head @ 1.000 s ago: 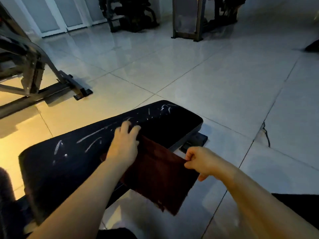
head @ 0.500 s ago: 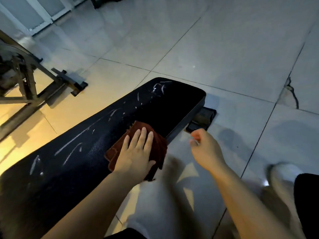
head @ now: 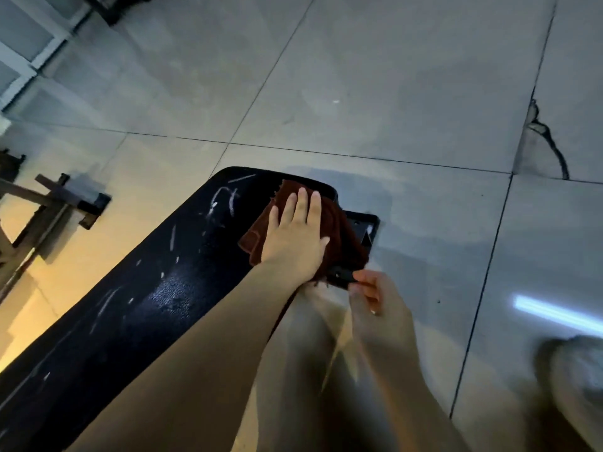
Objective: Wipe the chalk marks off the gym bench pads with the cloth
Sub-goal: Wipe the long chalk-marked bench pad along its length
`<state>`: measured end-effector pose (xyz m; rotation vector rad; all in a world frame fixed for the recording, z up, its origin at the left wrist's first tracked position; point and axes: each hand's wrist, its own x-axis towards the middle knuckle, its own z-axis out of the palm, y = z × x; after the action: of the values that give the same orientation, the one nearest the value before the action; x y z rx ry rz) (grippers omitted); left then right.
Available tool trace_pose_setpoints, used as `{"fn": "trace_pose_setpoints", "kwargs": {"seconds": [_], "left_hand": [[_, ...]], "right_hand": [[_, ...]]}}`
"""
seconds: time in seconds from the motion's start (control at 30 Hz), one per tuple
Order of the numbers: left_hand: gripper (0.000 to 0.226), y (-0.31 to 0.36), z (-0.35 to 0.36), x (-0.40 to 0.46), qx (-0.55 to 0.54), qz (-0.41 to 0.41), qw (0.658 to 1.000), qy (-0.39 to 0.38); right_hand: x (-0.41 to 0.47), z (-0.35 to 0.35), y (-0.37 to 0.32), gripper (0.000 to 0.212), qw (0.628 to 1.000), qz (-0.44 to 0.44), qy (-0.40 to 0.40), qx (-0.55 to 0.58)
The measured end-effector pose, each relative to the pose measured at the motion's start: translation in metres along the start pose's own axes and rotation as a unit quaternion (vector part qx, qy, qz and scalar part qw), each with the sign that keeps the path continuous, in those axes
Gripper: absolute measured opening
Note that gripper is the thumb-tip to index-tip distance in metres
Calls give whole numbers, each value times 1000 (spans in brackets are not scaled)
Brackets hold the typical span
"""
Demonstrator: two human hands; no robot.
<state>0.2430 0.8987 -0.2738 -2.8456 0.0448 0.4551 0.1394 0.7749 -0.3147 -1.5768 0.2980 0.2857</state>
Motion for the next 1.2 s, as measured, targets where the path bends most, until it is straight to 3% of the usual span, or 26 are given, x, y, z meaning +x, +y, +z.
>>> {"fn": "trace_pose_setpoints", "kwargs": {"seconds": [0.2,0.4,0.57,0.7,0.83,1.03,1.2], "left_hand": [[80,6,-1,39,-35,1,999,-6],[89,-15,-1,-13,-37,-5,999,-19],[93,-35,-4,-49,-79,22,996,-37],[77,-52,-10,-74,-174,-25,983,60],[69,-57,14,-130,-149,-134,977,79],[55,-56,24,-131,-153,-125,974,112],[55,-54,21,-132,-176,-129,968,121]], "right_hand": [[41,-7,-10,30,999,-14,35,-4],[64,24,-33,48,982,101,-78,136],[58,58,-43,68,977,123,-128,117],[58,78,-44,85,981,112,-77,141],[62,93,-49,99,991,89,-25,100],[116,92,-52,96,988,118,25,97],[133,92,-51,81,987,103,75,95]]}}
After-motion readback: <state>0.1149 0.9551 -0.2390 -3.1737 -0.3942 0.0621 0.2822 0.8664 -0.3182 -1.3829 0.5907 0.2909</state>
